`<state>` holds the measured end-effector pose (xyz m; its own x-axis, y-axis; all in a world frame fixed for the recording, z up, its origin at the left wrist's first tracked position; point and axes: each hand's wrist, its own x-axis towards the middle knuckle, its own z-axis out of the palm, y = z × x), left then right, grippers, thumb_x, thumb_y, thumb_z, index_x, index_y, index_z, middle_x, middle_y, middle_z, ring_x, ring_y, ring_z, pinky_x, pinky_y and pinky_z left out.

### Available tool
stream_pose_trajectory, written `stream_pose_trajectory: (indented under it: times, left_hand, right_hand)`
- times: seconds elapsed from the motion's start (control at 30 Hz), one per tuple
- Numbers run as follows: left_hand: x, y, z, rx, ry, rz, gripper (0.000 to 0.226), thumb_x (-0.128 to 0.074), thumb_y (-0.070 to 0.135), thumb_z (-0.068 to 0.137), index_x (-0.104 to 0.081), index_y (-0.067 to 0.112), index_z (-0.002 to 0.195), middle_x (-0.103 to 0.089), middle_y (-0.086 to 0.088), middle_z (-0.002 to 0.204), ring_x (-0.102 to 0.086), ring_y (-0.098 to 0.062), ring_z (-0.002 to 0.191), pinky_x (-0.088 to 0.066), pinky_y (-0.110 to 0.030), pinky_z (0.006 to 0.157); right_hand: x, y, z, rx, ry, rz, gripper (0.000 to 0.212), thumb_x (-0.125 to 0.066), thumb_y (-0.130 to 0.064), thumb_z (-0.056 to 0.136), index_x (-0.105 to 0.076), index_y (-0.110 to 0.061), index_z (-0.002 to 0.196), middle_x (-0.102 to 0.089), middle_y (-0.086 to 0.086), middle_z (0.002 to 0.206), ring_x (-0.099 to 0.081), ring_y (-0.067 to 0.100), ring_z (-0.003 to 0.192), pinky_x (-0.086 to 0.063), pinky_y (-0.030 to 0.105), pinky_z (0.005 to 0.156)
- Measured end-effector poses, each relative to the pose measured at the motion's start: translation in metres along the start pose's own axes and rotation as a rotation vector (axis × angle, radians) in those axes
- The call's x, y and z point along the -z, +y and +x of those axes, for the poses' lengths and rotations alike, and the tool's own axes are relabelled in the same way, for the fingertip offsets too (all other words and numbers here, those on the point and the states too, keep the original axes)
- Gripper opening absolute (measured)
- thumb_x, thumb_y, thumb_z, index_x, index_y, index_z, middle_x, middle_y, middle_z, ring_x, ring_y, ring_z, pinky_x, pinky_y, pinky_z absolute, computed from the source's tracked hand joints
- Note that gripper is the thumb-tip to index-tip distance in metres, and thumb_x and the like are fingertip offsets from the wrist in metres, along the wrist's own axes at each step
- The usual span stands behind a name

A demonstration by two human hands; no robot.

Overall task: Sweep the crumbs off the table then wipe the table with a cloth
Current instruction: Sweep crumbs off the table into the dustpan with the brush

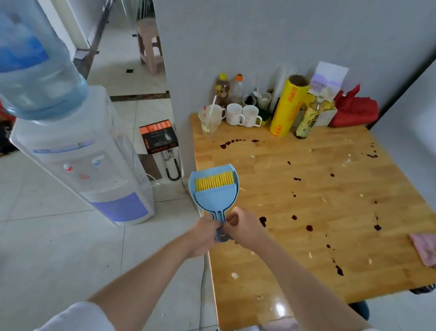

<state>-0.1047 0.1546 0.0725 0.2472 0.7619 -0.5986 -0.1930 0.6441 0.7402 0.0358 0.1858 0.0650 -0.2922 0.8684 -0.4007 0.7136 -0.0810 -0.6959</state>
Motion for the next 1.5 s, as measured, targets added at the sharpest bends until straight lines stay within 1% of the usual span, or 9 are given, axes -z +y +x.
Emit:
stream_pose_trajectory:
  times: [0.33,0.53,0.7,0.77,1.0,1.13,1.27,1.33,1.5]
  left_hand:
    - [0.025,0.066,0.058,0.049,-0.013,0.110,0.043,-0.031,-0.019,0.090,-0.051,0.003,0.121,-0.053,-0.013,0.105,-0.047,-0.028,0.098,-0.050,-0.044,0.098]
    - [0.043,0.101,0.117,0.109,-0.022,0.101,0.048,-0.025,-0.023,0.087,-0.055,-0.002,0.120,-0.054,-0.013,0.103,-0.049,-0.028,0.091,-0.052,-0.048,0.093]
    - [0.073,0.121,0.162,0.289,-0.067,-0.161,0.034,-0.030,-0.015,0.086,-0.057,0.006,0.087,-0.057,-0.009,0.079,-0.055,-0.018,0.065,-0.051,-0.033,0.059]
    - [0.085,0.129,0.175,0.329,-0.112,-0.157,0.030,-0.034,-0.009,0.091,-0.055,0.009,0.082,-0.055,-0.007,0.070,-0.054,-0.017,0.059,-0.048,-0.030,0.056]
    - [0.110,0.168,0.201,0.187,-0.372,0.390,0.021,-0.042,0.002,0.097,-0.054,0.011,0.083,-0.053,-0.007,0.071,-0.050,-0.017,0.066,-0.048,-0.032,0.068]
    - [0.125,0.179,0.219,0.026,-0.549,0.793,0.011,-0.062,-0.006,0.091,-0.064,0.002,0.098,-0.066,-0.008,0.098,-0.066,-0.018,0.086,-0.057,-0.028,0.083]
    - [0.114,0.190,0.221,0.120,-0.595,0.613,0.028,-0.048,0.013,0.105,-0.052,0.006,0.132,-0.062,-0.017,0.128,-0.065,-0.034,0.111,-0.054,-0.039,0.095]
    - [0.107,0.186,0.224,0.280,-0.565,0.397,0.025,-0.041,0.020,0.109,-0.049,0.011,0.131,-0.065,-0.012,0.122,-0.068,-0.029,0.100,-0.055,-0.041,0.091]
    - [0.128,0.160,0.232,0.340,-0.478,0.518,0.020,-0.044,0.014,0.106,-0.050,0.006,0.089,-0.051,-0.011,0.083,-0.056,-0.020,0.064,-0.054,-0.036,0.070]
  right_hand:
    - [0.024,-0.033,0.085,0.072,0.068,-0.190,0.035,-0.059,-0.027,0.097,-0.043,-0.023,0.066,-0.051,-0.008,0.061,-0.046,0.008,0.053,-0.028,0.022,0.046]
    - [0.031,-0.036,0.143,-0.124,0.109,-0.228,0.028,-0.055,-0.020,0.092,-0.049,-0.017,0.065,-0.055,-0.001,0.063,-0.049,0.016,0.056,-0.035,0.029,0.048]
    - [0.023,-0.048,0.176,-0.280,0.213,-0.240,0.032,-0.051,-0.024,0.096,-0.047,-0.021,0.064,-0.054,-0.003,0.062,-0.050,0.016,0.055,-0.030,0.030,0.045]
    - [0.013,-0.057,0.183,-0.339,0.200,-0.241,0.027,-0.047,-0.020,0.096,-0.048,-0.025,0.069,-0.060,0.003,0.072,-0.056,0.023,0.063,-0.034,0.031,0.049]
    - [0.003,-0.084,0.195,-0.428,0.435,-0.122,0.014,-0.047,-0.023,0.100,-0.048,-0.019,0.087,-0.053,-0.008,0.065,-0.053,0.017,0.056,-0.033,0.030,0.044]
    - [0.003,-0.091,0.195,-0.514,0.599,-0.037,0.018,-0.045,-0.031,0.103,-0.051,-0.023,0.088,-0.066,-0.001,0.073,-0.063,0.026,0.065,-0.045,0.037,0.053]
    - [0.017,-0.079,0.186,-0.576,0.756,0.067,0.020,-0.040,-0.032,0.107,-0.052,-0.027,0.091,-0.070,-0.006,0.077,-0.064,0.014,0.062,-0.050,0.037,0.055]
    - [0.030,-0.063,0.182,-0.527,0.801,0.153,0.018,-0.041,-0.031,0.107,-0.055,-0.024,0.097,-0.071,-0.011,0.083,-0.066,0.007,0.064,-0.054,0.036,0.057]
    - [0.070,-0.013,0.178,-0.371,0.964,0.490,0.013,-0.050,-0.017,0.106,-0.062,-0.014,0.106,-0.071,0.002,0.085,-0.067,0.003,0.058,-0.060,0.023,0.058]
